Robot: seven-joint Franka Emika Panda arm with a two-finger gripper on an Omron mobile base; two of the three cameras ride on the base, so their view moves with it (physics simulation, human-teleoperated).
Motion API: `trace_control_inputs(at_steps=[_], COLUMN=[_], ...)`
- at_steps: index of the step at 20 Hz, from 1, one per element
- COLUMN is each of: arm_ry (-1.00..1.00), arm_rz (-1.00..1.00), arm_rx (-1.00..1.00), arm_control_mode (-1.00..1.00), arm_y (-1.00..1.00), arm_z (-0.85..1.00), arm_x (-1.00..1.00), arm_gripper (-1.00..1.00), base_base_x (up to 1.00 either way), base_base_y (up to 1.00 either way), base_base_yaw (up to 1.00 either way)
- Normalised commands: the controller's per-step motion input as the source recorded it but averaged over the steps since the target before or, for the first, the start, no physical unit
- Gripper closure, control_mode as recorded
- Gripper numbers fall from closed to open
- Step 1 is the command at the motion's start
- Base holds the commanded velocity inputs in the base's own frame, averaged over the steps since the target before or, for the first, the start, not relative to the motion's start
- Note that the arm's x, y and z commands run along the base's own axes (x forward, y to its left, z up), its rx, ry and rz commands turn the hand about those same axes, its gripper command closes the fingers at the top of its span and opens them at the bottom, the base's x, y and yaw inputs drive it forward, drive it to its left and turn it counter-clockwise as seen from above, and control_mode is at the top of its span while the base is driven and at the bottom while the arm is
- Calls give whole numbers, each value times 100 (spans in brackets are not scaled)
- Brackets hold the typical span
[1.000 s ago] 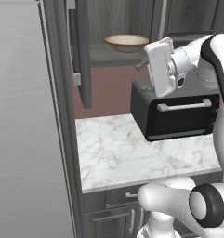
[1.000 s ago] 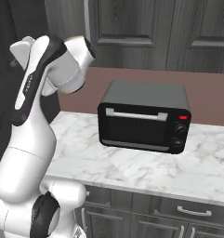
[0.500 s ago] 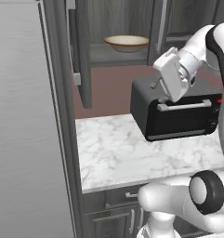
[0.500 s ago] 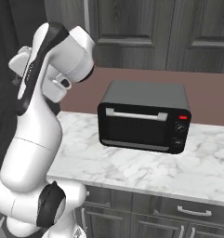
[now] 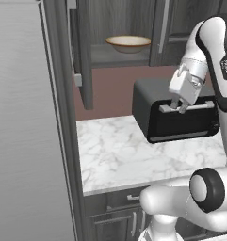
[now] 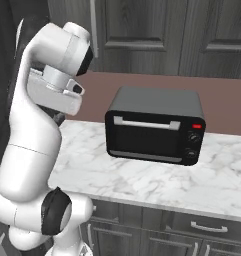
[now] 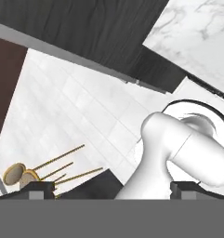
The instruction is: Move the bowls from the cabinet to the plates on the dining table.
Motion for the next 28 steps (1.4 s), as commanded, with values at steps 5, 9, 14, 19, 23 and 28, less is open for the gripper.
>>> trace_control_inputs(at_steps=[5, 9, 14, 19, 23, 28], arm_ry=[-8, -25, -37, -46, -42, -33], arm_rz=[4, 8, 7, 2, -8, -22], arm_rx=[-4, -6, -15, -21, -2, 3], arm_control_mode=[-100, -100, -100, -100, -100, -100], arm_y=[-3, -19, -34, -11, 0, 3], arm_z=[-6, -10, -23, -40, -8, 23], arm_x=[-21, -63, -71, -27, 36, 37], arm_gripper=[-100, -100, -100, -100, -100, -100], base_base_x=[0, 0, 0, 0, 0, 0], base_base_y=[0, 0, 0, 0, 0, 0], base_base_yaw=[0, 0, 0, 0, 0, 0])
